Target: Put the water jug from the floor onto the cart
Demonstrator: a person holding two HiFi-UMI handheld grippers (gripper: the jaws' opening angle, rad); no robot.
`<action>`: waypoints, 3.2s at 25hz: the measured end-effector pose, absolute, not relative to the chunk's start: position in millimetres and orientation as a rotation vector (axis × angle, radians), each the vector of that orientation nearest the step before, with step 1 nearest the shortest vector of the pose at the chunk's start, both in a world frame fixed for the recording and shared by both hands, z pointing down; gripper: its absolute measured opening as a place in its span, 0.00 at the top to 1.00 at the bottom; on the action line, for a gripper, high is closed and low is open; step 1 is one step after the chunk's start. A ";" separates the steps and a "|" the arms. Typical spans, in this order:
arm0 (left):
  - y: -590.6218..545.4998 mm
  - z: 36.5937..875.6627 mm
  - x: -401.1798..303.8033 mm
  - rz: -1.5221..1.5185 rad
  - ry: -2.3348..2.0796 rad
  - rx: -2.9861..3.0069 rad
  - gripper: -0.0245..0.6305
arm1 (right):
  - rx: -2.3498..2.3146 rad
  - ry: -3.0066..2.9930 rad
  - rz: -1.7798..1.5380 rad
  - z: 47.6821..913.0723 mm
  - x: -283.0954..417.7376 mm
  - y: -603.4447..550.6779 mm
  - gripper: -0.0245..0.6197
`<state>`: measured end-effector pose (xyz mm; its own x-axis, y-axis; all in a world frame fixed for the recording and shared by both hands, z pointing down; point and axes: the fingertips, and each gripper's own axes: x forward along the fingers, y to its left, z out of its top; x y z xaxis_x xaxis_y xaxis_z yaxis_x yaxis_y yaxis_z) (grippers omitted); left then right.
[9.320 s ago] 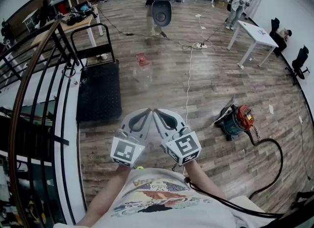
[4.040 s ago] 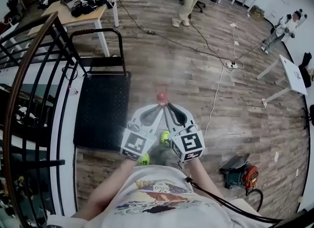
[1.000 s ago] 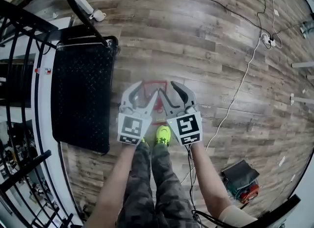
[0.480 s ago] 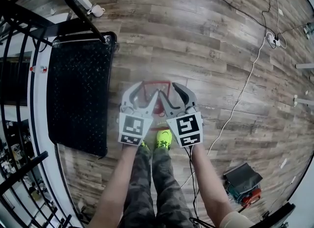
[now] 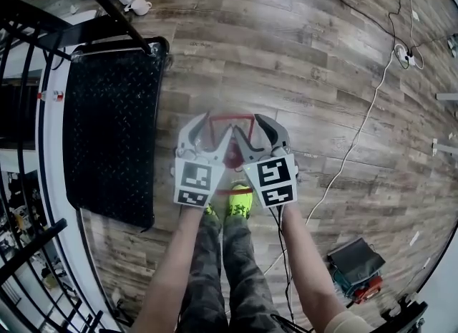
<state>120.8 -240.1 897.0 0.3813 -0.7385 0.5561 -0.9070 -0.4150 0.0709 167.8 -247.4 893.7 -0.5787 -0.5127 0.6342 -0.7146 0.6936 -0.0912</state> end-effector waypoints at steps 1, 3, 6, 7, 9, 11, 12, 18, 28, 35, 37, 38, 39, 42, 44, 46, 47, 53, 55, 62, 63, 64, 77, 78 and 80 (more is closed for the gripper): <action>-239.9 901.2 120.3 0.640 -1.427 2.276 0.66 | 0.934 -2.316 0.462 897.4 167.0 -247.9 0.67; -241.6 907.0 117.6 0.635 -1.426 2.267 0.66 | 0.933 -2.308 0.481 903.7 164.9 -249.9 0.67; -246.7 914.0 113.2 0.645 -1.421 2.259 0.66 | 0.926 -2.292 0.499 912.5 161.4 -253.6 0.67; -248.0 916.7 113.0 0.650 -1.413 2.257 0.66 | 0.924 -2.285 0.502 915.5 161.3 -254.4 0.67; -250.0 921.4 113.4 0.659 -1.398 2.257 0.66 | 0.925 -2.272 0.514 921.3 161.7 -256.1 0.67; -253.0 925.2 113.9 0.662 -1.390 2.254 0.66 | 0.931 -2.258 0.526 926.6 162.5 -259.5 0.67; -254.7 927.2 114.0 0.661 -1.387 2.251 0.66 | 0.932 -2.250 0.530 929.6 162.7 -261.4 0.67; -261.0 937.4 116.2 0.650 -1.347 2.244 0.66 | 0.931 -2.232 0.555 941.3 161.0 -270.2 0.70; -254.7 928.0 117.3 0.663 -1.353 2.264 0.85 | 0.890 -2.303 0.479 926.1 153.4 -262.5 0.78; -241.1 907.6 120.1 0.726 -1.371 2.313 0.89 | 0.964 -2.305 0.405 905.0 160.0 -249.8 0.81; -236.5 899.7 119.4 0.725 -1.388 2.327 0.89 | 0.983 -2.321 0.405 897.7 159.8 -245.0 0.81; -235.1 895.5 119.1 0.728 -1.396 2.335 0.89 | 0.990 -2.327 0.406 893.9 159.6 -243.4 0.81; -234.4 891.0 118.6 0.733 -1.405 2.342 0.89 | 0.996 -2.332 0.406 889.9 159.3 -242.5 0.81; -234.8 876.2 116.1 0.748 -1.428 2.354 0.89 | 1.009 -2.339 0.404 875.9 157.4 -242.7 0.81; -237.0 864.4 113.8 0.752 -1.442 2.363 0.89 | 1.019 -2.345 0.399 864.2 155.5 -245.2 0.81; -244.3 848.7 111.2 0.752 -1.458 2.383 0.89 | 1.038 -2.356 0.388 849.5 153.0 -251.8 0.81; -248.8 839.9 109.9 0.751 -1.466 2.393 0.89 | 1.049 -2.363 0.381 841.1 151.9 -255.9 0.81; -268.0 781.5 104.6 0.749 -1.493 2.453 0.90 | 1.097 -2.396 0.347 782.4 147.2 -274.5 0.81; -269.1 760.5 102.1 0.735 -1.494 2.459 0.90 | 1.103 -2.401 0.336 760.6 144.8 -275.8 0.82; -250.3 678.1 90.6 0.721 -1.468 2.441 0.91 | 1.089 -2.385 0.343 677.0 133.1 -257.3 0.82; -246.2 664.6 89.2 0.722 -1.465 2.443 0.91 | 1.089 -2.385 0.347 663.8 131.8 -253.1 0.82; -242.6 651.2 88.4 0.725 -1.462 2.448 0.91 | 1.089 -2.387 0.348 650.7 130.9 -249.3 0.82; -221.3 517.1 80.1 0.703 -1.525 2.490 0.91 | 1.104 -2.452 0.278 516.3 122.9 -228.1 0.82; -221.8 509.3 80.1 0.700 -1.532 2.493 0.91 | 1.106 -2.458 0.271 508.4 122.9 -228.5 0.82; -222.4 494.0 80.6 0.696 -1.545 2.498 0.91 | 1.109 -2.466 0.255 492.7 123.5 -228.9 0.82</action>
<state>80.6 -222.4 494.0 0.3720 -0.8156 0.4432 -0.8722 -0.4705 -0.1338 123.5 -228.9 492.7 -0.5921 -0.6699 0.4480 -0.7474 0.6644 0.0058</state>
